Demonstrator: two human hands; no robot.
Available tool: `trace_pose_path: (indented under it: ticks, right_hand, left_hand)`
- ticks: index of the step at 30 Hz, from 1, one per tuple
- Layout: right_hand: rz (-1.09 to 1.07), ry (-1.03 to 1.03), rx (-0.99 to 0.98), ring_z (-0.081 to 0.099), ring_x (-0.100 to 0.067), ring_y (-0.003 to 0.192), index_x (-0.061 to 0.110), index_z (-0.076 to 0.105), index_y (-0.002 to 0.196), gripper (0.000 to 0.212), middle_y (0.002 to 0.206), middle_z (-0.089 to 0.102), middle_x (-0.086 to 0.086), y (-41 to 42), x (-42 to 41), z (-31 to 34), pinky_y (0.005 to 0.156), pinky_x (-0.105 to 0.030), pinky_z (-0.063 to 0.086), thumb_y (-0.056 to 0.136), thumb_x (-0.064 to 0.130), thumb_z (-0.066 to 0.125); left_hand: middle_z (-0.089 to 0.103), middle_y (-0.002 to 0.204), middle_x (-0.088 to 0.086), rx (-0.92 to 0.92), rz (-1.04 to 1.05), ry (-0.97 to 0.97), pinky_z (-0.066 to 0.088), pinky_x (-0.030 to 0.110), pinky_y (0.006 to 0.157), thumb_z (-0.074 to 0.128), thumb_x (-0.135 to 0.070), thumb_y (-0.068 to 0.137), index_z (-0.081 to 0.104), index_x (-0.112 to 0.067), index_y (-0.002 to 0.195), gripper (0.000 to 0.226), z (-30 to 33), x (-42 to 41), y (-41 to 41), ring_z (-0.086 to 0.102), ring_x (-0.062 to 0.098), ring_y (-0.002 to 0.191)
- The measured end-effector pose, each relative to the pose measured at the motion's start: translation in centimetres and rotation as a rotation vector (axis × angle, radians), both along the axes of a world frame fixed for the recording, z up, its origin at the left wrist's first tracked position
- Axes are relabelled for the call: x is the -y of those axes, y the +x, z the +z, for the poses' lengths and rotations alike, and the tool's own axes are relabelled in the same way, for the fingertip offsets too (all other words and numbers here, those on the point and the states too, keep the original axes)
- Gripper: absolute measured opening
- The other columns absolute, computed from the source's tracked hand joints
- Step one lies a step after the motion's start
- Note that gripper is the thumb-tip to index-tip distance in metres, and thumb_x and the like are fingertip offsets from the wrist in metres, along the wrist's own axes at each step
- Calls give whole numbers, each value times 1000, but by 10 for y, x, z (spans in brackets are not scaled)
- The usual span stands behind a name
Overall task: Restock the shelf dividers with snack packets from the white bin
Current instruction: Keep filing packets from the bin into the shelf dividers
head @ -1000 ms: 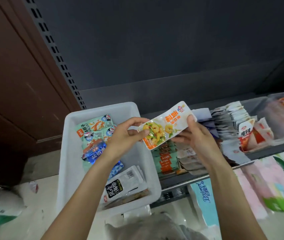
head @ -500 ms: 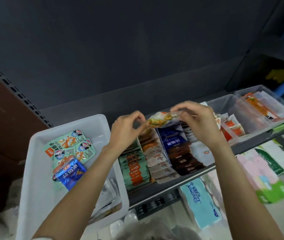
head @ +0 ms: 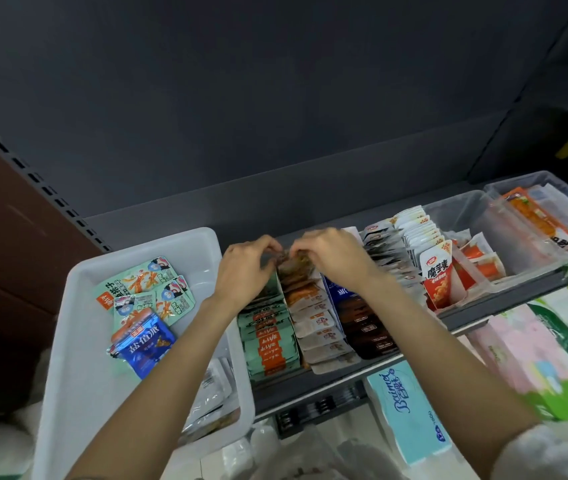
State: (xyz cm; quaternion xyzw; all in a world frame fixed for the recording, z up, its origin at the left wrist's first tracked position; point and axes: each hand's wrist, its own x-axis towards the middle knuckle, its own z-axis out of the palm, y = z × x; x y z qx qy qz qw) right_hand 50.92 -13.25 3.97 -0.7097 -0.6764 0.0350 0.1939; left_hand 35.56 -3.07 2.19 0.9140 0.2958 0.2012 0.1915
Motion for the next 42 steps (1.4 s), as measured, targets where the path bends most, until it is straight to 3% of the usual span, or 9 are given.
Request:
trace_pose_path:
  ticks: [4,8,12,17,21,25,33,37,42]
  right_hand:
    - [-71,-110,394,62,-17,89,30,66,108,33,98,70,5,-20,-12,-26,89,-28,31,92,13,43]
    - [-137,-149,416,63,-15,79,32,65,108,33,89,70,5,-22,-8,-27,90,-28,32,92,12,44]
    - [-230,239,108,66,-20,67,21,70,104,26,81,73,0,-29,16,-5,79,-37,49,82,9,65]
    - [-177,414,-262,60,-5,64,17,70,104,19,83,71,6,-83,36,26,65,-21,46,93,19,55]
    - [64,85,-284,66,-13,81,21,67,106,20,97,71,3,-148,10,6,69,-31,54,92,17,54]
    - [297,-431,-21,56,-24,105,19,59,120,31,116,61,-3,-202,-27,-43,80,-34,44,89,17,55]
    - [412,-674,415,47,-27,116,12,37,132,81,131,45,-8,-234,-48,-95,93,-39,42,70,40,80]
    - [344,-676,233,52,-27,113,15,41,134,67,130,50,-7,-223,-51,-85,91,-40,46,79,40,71]
    - [126,-599,-447,56,-14,108,26,49,131,51,127,57,4,-207,-39,-48,87,-30,46,86,45,62]
  left_hand:
    - [71,97,-7,-22,-38,-8,37,20,77,63,-13,84,67,-23,104,23,1,0,-6,62,13,91]
    - [68,107,-6,-4,-72,-7,41,26,83,61,-14,86,65,-23,112,28,3,2,-12,59,15,99]
    - [68,104,-8,189,32,43,44,25,83,56,-23,87,65,-21,110,24,10,1,-47,60,10,95]
    - [65,88,-11,316,197,-9,41,10,76,49,-31,87,66,-17,98,24,5,6,-126,56,0,81]
    - [65,85,-13,-28,255,-255,46,16,75,64,-25,84,63,-29,99,16,-26,2,-191,57,-3,79]
    - [61,116,-3,-573,164,-344,45,28,85,67,-41,81,58,-25,120,43,-54,8,-218,57,19,106]
    - [38,137,-3,-840,71,-315,41,34,96,69,-52,73,33,-30,141,80,-82,6,-238,40,21,123]
    - [40,140,-5,-615,125,-404,40,33,98,69,-52,75,32,-32,141,79,-76,-2,-242,41,18,126]
    - [52,124,-5,364,557,-681,47,25,85,67,-31,85,48,-26,128,47,-52,-10,-243,52,13,112]
